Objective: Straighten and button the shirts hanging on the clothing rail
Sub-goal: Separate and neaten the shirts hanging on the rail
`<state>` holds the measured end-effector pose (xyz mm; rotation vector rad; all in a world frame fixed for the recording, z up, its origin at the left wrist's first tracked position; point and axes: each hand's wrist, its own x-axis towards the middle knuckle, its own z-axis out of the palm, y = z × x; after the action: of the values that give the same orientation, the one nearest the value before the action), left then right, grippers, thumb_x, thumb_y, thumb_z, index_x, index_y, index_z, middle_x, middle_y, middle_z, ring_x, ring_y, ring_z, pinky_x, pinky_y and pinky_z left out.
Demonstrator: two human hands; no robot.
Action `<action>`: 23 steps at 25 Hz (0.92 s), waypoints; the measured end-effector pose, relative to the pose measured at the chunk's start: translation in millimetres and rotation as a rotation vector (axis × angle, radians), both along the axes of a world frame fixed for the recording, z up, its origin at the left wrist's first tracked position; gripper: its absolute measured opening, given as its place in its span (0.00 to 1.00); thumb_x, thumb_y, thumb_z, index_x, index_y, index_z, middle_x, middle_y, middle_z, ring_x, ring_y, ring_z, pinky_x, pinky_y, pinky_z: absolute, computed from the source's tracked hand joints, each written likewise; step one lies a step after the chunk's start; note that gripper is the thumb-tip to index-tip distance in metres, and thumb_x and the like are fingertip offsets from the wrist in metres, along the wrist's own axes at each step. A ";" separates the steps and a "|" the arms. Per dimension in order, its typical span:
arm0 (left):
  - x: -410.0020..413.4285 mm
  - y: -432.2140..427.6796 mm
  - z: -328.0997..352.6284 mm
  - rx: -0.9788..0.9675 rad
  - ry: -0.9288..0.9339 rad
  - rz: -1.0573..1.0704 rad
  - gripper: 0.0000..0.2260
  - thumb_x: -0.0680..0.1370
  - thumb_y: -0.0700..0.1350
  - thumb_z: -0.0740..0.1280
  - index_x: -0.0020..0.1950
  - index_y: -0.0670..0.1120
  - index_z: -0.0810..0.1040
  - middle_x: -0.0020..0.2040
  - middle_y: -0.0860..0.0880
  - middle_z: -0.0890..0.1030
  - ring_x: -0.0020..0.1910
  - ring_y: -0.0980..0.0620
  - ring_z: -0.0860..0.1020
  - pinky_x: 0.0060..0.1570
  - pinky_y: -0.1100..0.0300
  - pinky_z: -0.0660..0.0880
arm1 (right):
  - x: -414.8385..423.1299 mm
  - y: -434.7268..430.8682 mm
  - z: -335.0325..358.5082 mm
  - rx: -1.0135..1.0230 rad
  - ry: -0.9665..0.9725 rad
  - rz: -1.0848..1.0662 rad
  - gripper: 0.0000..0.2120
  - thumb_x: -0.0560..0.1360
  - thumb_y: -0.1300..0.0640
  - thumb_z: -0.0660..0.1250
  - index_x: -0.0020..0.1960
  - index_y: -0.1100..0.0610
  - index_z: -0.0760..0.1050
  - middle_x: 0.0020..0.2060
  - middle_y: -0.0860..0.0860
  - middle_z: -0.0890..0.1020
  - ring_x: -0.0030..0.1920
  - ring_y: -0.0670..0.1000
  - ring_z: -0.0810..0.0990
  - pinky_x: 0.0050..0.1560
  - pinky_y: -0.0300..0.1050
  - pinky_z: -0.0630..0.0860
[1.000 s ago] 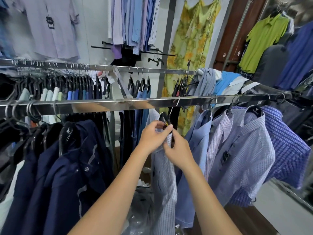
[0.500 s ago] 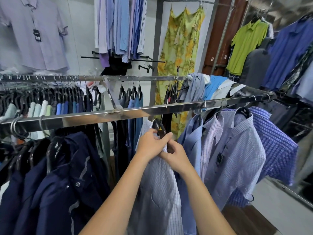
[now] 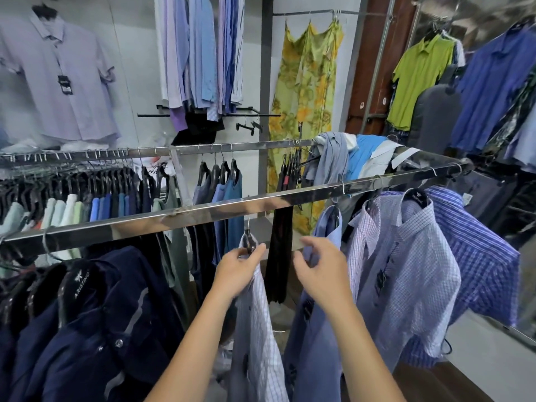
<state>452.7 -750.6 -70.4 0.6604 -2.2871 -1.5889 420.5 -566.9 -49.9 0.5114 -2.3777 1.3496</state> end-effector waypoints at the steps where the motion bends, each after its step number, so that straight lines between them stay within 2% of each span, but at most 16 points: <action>1: 2.0 -1.2 -4.8 0.022 -0.002 0.010 0.32 0.70 0.71 0.66 0.64 0.50 0.79 0.52 0.57 0.81 0.54 0.55 0.78 0.57 0.55 0.75 | -2.2 5.1 1.5 -0.007 0.065 -0.123 0.19 0.74 0.54 0.72 0.64 0.53 0.78 0.57 0.47 0.79 0.58 0.50 0.77 0.62 0.46 0.73; 3: 3.3 -4.1 -12.1 0.062 0.000 0.027 0.30 0.71 0.69 0.68 0.64 0.50 0.78 0.49 0.57 0.81 0.53 0.55 0.79 0.54 0.57 0.75 | -12.1 14.6 1.9 0.029 0.044 -0.280 0.28 0.72 0.58 0.73 0.71 0.58 0.72 0.64 0.53 0.75 0.64 0.56 0.72 0.64 0.48 0.68; 5: 4.4 -5.2 -13.4 0.083 0.004 0.034 0.30 0.71 0.67 0.70 0.65 0.49 0.76 0.46 0.55 0.81 0.52 0.55 0.80 0.49 0.59 0.74 | -25.1 22.1 0.0 0.093 -0.109 -0.278 0.33 0.72 0.61 0.71 0.74 0.61 0.65 0.65 0.58 0.74 0.64 0.61 0.72 0.63 0.52 0.69; 7: 3.6 -6.7 -13.8 0.089 0.012 0.039 0.30 0.71 0.64 0.71 0.67 0.49 0.75 0.49 0.55 0.81 0.51 0.56 0.79 0.45 0.61 0.73 | -35.2 26.1 -4.2 0.136 -0.261 -0.234 0.25 0.72 0.64 0.67 0.69 0.60 0.69 0.55 0.59 0.79 0.55 0.63 0.77 0.50 0.51 0.73; 8: 3.6 -7.3 -12.8 0.086 0.019 0.039 0.29 0.72 0.62 0.72 0.67 0.48 0.74 0.50 0.55 0.81 0.51 0.58 0.79 0.44 0.62 0.72 | -38.6 28.1 -6.2 0.145 -0.288 -0.212 0.18 0.72 0.64 0.65 0.61 0.59 0.73 0.47 0.58 0.80 0.48 0.63 0.78 0.42 0.49 0.71; 10: 4.1 -8.6 -10.6 0.091 0.042 0.036 0.27 0.73 0.59 0.73 0.67 0.47 0.74 0.49 0.57 0.79 0.48 0.61 0.77 0.47 0.62 0.72 | -41.7 31.3 -5.7 0.086 -0.306 -0.148 0.05 0.71 0.66 0.63 0.46 0.59 0.72 0.35 0.54 0.77 0.37 0.59 0.73 0.33 0.46 0.65; 11: 4.0 -9.4 -10.5 0.095 0.056 0.041 0.29 0.73 0.58 0.73 0.69 0.46 0.73 0.50 0.57 0.78 0.49 0.60 0.77 0.50 0.61 0.71 | -42.0 31.5 -2.7 0.031 -0.308 -0.096 0.03 0.72 0.66 0.64 0.44 0.59 0.71 0.33 0.53 0.74 0.35 0.56 0.71 0.31 0.44 0.63; 13: 4.0 -9.9 -7.5 0.089 0.079 0.044 0.30 0.74 0.58 0.73 0.71 0.45 0.72 0.53 0.55 0.76 0.51 0.57 0.76 0.52 0.60 0.70 | -43.5 28.8 6.7 -0.073 -0.295 0.009 0.04 0.74 0.66 0.64 0.46 0.59 0.74 0.34 0.52 0.76 0.33 0.51 0.70 0.30 0.40 0.64; 16: 1.2 -10.5 0.7 0.091 0.094 0.037 0.29 0.74 0.59 0.72 0.70 0.46 0.73 0.55 0.55 0.77 0.54 0.55 0.76 0.55 0.59 0.72 | -46.5 10.4 13.4 -0.150 -0.328 0.145 0.12 0.73 0.68 0.64 0.53 0.59 0.79 0.43 0.56 0.83 0.35 0.49 0.74 0.33 0.35 0.69; 19: -4.3 -8.3 7.5 0.086 0.084 0.032 0.23 0.72 0.62 0.72 0.61 0.51 0.75 0.53 0.56 0.79 0.55 0.54 0.78 0.58 0.57 0.75 | -34.2 -12.1 -8.7 -0.138 -0.433 0.275 0.22 0.71 0.72 0.63 0.61 0.55 0.77 0.47 0.54 0.84 0.43 0.51 0.80 0.40 0.40 0.76; 21: -9.5 -5.2 6.6 0.077 0.097 0.017 0.28 0.69 0.66 0.72 0.58 0.48 0.78 0.51 0.55 0.82 0.52 0.54 0.80 0.56 0.56 0.77 | -22.2 -23.8 -31.5 -0.129 -0.480 0.346 0.25 0.71 0.72 0.63 0.64 0.55 0.77 0.46 0.53 0.85 0.44 0.50 0.82 0.42 0.42 0.78; 23: -11.0 0.9 6.4 0.076 0.078 -0.014 0.31 0.65 0.70 0.70 0.58 0.49 0.80 0.49 0.54 0.84 0.49 0.54 0.81 0.53 0.56 0.78 | -13.2 -33.4 -49.4 -0.147 -0.493 0.374 0.24 0.70 0.70 0.62 0.62 0.53 0.79 0.45 0.53 0.86 0.43 0.51 0.84 0.46 0.49 0.80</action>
<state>441.7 -749.7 -64.0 0.5909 -2.1898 -1.6851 407.4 -600.4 -99.3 0.6688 -2.6167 1.9964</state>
